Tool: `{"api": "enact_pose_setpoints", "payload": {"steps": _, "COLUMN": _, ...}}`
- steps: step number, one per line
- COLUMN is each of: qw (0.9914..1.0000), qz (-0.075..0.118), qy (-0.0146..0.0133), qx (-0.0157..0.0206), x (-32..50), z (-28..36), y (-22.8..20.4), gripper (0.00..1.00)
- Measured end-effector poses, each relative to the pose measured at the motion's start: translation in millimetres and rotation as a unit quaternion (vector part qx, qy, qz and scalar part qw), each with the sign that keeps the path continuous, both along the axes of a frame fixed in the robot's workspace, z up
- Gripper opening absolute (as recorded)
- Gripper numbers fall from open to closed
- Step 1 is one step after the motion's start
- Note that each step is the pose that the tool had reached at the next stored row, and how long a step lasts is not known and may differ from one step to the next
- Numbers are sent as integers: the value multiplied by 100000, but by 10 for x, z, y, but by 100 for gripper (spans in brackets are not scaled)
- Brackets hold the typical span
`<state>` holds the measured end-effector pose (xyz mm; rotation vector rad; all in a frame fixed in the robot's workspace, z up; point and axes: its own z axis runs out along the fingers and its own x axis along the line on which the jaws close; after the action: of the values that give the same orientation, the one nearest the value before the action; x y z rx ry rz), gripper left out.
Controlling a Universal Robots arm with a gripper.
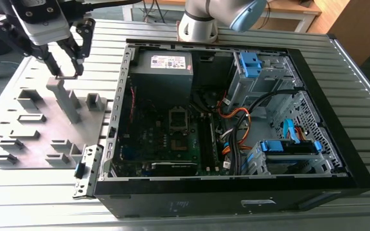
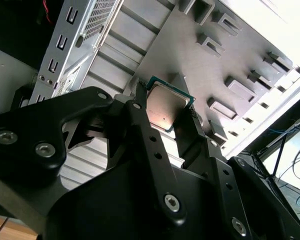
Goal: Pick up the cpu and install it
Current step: 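Pick up the cpu and move it towards the insertion slot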
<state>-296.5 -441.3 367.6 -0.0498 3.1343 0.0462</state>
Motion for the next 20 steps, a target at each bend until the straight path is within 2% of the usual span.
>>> {"api": "enact_pose_setpoints", "payload": {"steps": 7, "qw": 100000, "qz": -1, "qy": 116, "qx": 2, "x": 184, "z": -1, "y": 0, "gripper": 47}}
{"api": "enact_pose_setpoints", "payload": {"steps": 20, "qw": 99999, "qz": 0, "qy": 398, "qx": 4, "x": 609, "z": -3, "y": 0, "gripper": 47}}
